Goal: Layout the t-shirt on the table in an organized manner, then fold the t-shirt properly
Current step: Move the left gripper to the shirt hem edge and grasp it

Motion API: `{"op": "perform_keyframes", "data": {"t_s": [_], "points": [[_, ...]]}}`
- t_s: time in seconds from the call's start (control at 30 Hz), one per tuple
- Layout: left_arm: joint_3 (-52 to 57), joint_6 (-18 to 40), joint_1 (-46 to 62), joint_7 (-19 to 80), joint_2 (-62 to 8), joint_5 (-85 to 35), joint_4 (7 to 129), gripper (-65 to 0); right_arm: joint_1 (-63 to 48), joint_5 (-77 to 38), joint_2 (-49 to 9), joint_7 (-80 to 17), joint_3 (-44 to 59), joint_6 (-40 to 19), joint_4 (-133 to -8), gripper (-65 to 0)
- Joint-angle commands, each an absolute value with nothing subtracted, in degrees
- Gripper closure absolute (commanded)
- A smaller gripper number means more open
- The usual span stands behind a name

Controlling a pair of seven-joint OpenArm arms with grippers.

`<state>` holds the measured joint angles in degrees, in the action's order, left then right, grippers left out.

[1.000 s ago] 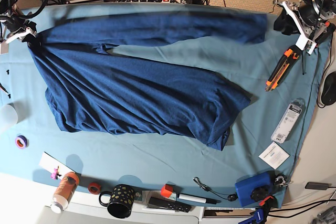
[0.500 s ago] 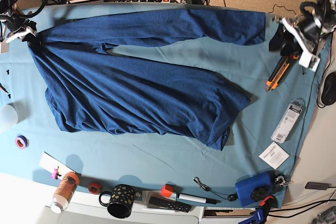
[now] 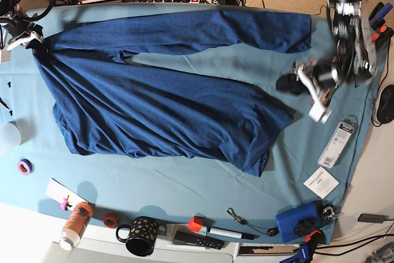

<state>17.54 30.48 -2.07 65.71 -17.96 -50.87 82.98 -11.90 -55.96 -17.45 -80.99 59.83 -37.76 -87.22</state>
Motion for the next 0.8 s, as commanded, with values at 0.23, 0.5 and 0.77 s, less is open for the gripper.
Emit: {"op": "perform_keyframes", "data": {"t_s": [0.23,0.5,0.77], "points": [[15.5,30.9,-14.1,65.6,-18.6,-51.5,69.4,-26.5,-11.7,-57.2,-18.9,-80.0,60.2,-38.1,-88.1,0.0],[15.5,33.7,-17.2,65.9,-18.8,-51.9,61.5,0.0,-11.7,-57.2,-18.9,-80.0,60.2,-38.1,-88.1,0.0],[15.5,35.7,-17.1,70.6,-22.9,-62.3,61.9,0.0,-11.7,-57.2,-18.9,-80.0,60.2,-38.1,-88.1,0.0]]}}
